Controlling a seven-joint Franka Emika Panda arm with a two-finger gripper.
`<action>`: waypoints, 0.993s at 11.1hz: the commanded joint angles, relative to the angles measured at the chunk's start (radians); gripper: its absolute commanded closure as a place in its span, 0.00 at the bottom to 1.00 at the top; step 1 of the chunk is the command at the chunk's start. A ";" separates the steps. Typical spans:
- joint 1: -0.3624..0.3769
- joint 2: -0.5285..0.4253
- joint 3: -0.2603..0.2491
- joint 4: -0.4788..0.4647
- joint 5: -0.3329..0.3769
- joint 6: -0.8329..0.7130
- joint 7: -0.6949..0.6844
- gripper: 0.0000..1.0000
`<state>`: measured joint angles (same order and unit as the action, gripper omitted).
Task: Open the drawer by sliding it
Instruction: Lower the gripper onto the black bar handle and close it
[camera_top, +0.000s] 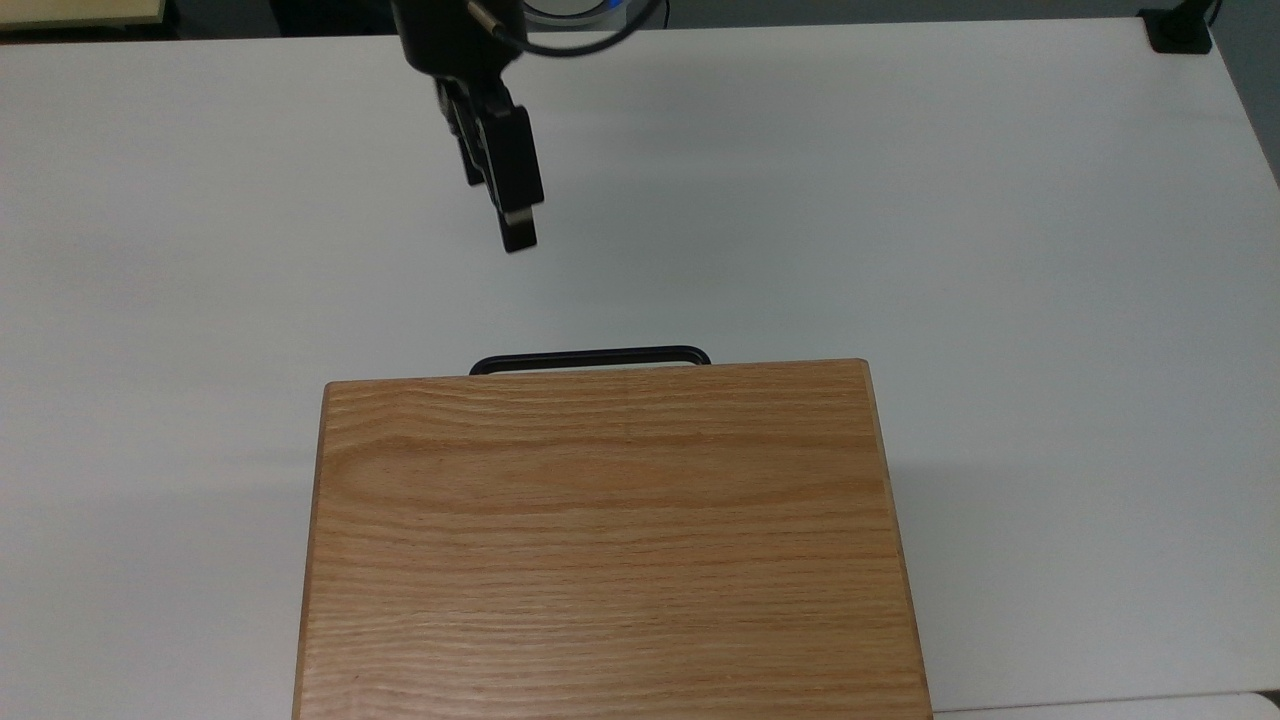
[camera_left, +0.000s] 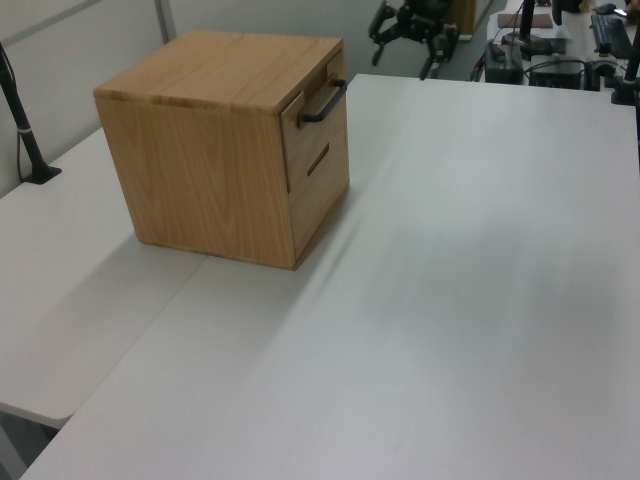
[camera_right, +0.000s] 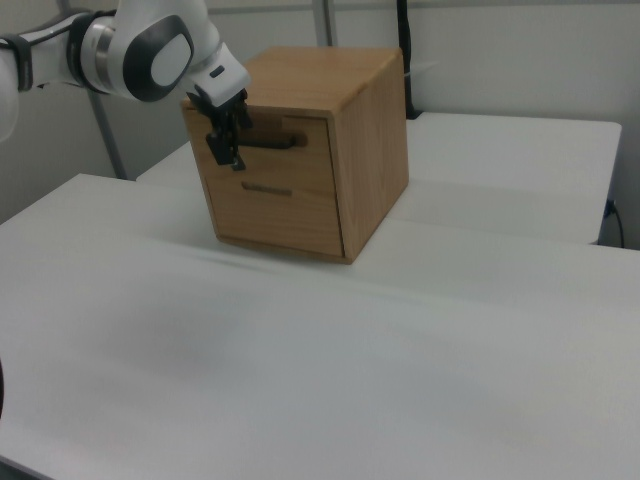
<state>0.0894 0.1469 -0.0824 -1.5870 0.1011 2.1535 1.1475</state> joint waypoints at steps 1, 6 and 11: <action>0.055 0.051 -0.002 -0.001 -0.014 0.147 0.242 0.14; 0.081 0.126 0.000 0.018 -0.076 0.285 0.360 0.47; 0.093 0.169 0.003 0.039 -0.135 0.302 0.405 0.58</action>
<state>0.1696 0.2990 -0.0769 -1.5553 -0.0119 2.4305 1.5199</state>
